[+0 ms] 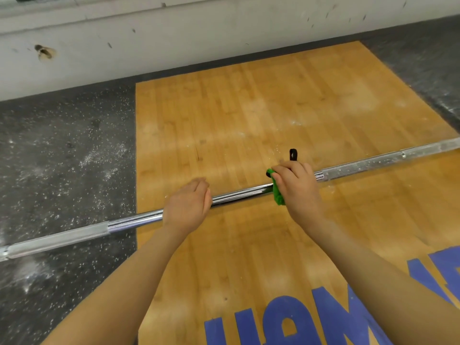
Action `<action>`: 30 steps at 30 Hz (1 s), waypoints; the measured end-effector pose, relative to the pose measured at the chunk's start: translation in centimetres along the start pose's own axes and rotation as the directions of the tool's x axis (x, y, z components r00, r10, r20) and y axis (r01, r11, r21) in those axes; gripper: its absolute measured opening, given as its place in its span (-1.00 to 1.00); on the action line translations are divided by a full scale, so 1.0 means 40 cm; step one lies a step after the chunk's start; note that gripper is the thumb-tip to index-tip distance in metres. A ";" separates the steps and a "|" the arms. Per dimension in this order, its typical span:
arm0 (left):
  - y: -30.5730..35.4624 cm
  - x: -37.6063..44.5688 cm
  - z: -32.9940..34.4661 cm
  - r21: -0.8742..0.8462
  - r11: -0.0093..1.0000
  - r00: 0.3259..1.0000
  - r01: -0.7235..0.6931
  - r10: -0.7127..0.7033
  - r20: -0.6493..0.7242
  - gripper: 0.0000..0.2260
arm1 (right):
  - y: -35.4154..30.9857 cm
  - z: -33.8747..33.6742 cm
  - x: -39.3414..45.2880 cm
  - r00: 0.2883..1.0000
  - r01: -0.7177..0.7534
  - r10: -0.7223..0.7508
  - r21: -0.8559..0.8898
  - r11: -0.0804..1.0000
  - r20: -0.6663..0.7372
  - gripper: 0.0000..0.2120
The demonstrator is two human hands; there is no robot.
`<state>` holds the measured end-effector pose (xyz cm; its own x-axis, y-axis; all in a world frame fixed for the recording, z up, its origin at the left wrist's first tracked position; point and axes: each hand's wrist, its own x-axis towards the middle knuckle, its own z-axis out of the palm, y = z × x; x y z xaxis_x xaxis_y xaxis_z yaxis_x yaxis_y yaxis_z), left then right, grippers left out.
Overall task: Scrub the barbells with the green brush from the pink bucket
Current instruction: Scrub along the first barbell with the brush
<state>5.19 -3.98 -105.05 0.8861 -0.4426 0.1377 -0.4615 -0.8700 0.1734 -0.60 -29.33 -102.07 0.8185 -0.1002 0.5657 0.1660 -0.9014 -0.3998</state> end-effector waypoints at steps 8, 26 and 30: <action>-0.009 0.085 -0.005 -0.012 1.000 0.994 -0.022 0.020 -0.111 -0.58 | 0.033 0.021 -0.002 0.999 -0.032 0.032 -0.014 0.999 -0.021 -0.67; -0.054 0.171 0.030 -0.080 0.994 0.994 -0.074 0.067 -0.090 -0.59 | -0.076 0.311 0.141 0.990 0.114 -0.094 -0.200 0.973 0.106 -0.70; -0.055 0.171 0.032 -0.049 0.995 0.990 -0.092 0.086 -0.112 -0.62 | -0.020 0.271 0.149 0.984 0.114 -0.075 -0.250 0.961 0.162 -0.67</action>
<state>12.30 -5.36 -105.74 0.8328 -0.4886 0.2601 -0.5424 -0.8142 0.2072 10.09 -24.66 -106.21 0.8820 0.0372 0.4697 0.1155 -0.9835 -0.1391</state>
